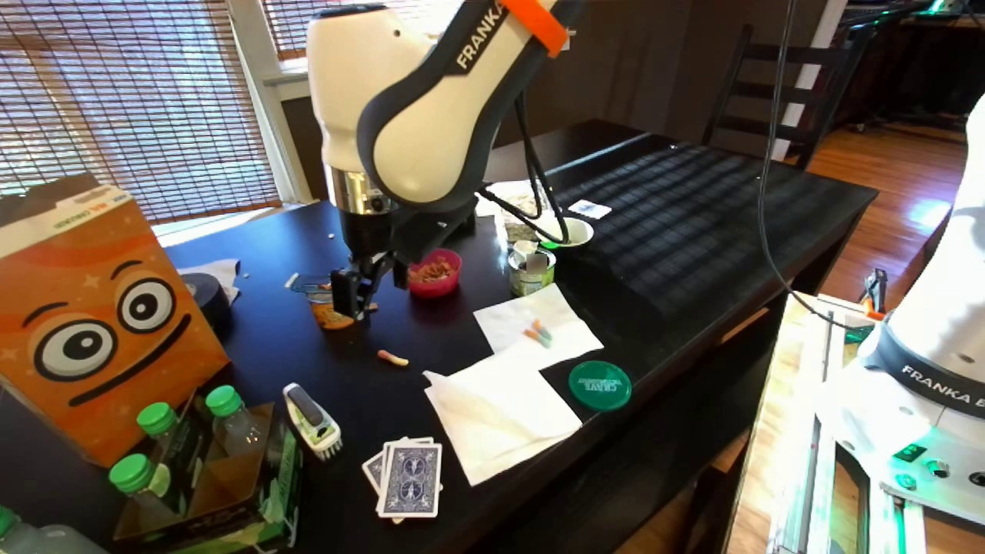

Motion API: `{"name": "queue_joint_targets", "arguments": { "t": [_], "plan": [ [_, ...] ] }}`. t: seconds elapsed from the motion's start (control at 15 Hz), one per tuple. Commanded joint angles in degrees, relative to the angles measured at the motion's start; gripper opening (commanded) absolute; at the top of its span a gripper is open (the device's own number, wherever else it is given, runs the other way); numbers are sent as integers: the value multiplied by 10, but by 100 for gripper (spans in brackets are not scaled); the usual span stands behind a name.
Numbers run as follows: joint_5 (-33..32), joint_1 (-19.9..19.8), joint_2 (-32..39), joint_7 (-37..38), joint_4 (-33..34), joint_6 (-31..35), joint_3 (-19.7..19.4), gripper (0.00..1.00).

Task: Pick up the two tissues

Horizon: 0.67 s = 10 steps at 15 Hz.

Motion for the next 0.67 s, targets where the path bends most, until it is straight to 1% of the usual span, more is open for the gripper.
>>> {"name": "queue_joint_targets", "arguments": {
  "t": [0.0, 0.13, 0.2, 0.6],
  "plan": [
    [-16, 20, 52, 13, 58, 13, -23, 100],
    [-16, 27, 67, 13, 76, 11, -32, 100],
    [3, 16, 41, -3, 43, 8, -22, 100],
    [3, 16, 47, -3, 48, 8, -23, 100]
  ]
}}
